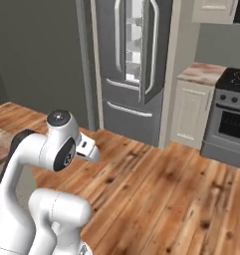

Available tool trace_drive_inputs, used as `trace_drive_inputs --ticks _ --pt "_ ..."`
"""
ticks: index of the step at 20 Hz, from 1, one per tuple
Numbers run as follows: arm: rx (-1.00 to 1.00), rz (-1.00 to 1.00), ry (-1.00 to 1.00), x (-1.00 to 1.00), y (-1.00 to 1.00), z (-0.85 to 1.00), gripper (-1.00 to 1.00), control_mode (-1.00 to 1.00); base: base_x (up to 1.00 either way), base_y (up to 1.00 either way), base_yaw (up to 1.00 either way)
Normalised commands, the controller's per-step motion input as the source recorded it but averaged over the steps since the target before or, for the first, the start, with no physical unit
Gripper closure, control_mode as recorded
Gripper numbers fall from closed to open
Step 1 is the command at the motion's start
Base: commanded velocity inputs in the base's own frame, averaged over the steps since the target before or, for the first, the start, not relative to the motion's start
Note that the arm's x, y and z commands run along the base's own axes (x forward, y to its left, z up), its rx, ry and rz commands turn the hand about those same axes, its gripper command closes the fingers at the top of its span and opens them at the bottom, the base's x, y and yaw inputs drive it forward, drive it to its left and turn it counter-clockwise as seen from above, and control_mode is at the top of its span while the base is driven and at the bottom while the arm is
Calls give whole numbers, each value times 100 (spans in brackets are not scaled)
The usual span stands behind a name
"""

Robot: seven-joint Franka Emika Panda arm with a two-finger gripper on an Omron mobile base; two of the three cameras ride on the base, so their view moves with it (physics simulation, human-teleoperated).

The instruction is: Retrieve the sausage and cheese from the fridge and place them on the cutting board on the counter.

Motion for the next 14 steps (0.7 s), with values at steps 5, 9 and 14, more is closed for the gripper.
trace_drive_inputs --ticks 5,9,14 --pt "0 0 0 0 0 0 -100 100 100 0 36" --pt "0 0 0 0 0 0 -100 100 100 -1 34" --pt "0 0 0 0 0 0 -100 100 100 -3 26"
